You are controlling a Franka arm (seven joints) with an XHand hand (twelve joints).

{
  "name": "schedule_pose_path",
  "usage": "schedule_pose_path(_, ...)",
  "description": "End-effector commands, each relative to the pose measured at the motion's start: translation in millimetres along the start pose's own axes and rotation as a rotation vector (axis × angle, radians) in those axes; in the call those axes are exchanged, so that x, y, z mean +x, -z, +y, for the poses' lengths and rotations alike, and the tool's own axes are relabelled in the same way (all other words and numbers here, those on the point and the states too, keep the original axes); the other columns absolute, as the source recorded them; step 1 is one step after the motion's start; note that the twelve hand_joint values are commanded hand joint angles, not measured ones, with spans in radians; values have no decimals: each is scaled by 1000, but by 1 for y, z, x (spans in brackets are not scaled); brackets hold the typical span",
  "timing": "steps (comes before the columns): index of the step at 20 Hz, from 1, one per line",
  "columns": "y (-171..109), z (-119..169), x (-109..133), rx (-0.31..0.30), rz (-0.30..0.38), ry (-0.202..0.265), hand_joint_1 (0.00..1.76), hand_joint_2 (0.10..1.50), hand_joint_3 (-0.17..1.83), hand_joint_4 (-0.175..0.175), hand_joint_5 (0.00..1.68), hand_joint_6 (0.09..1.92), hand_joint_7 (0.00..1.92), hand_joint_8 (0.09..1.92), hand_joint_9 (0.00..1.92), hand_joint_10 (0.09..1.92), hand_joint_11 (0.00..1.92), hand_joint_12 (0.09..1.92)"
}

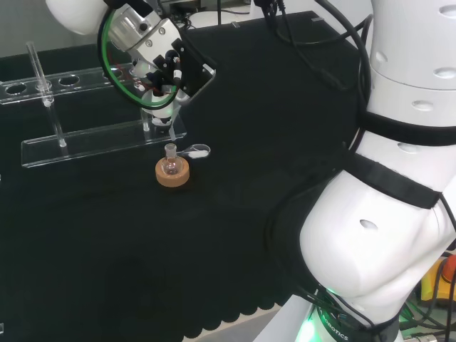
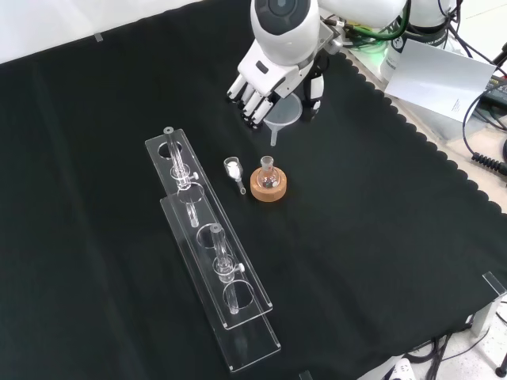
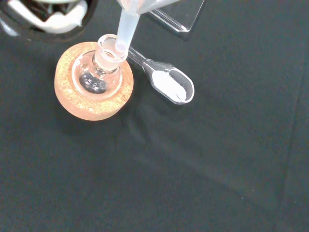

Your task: Place the funnel on the round-bottom flask.

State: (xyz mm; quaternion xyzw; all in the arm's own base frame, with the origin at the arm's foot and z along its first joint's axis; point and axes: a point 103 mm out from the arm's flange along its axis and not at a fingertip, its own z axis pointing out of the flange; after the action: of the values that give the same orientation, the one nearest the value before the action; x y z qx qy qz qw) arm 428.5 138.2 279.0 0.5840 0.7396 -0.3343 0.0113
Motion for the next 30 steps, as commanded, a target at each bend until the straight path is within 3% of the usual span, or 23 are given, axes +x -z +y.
schedule_pose_path(1, -6, 7, -3, -5, 14, 6, 886, 637, 653, -30, 554, 864, 467, 795, 849, 700, 341, 1336)
schedule_pose_path(9, -10, 17, -4, -11, 48, 17, 883, 640, 657, -32, 557, 865, 465, 794, 848, 702, 344, 1335)
schedule_pose_path(30, -21, 33, 0, -9, 56, 33, 882, 638, 666, -35, 557, 863, 460, 795, 848, 706, 349, 1331)
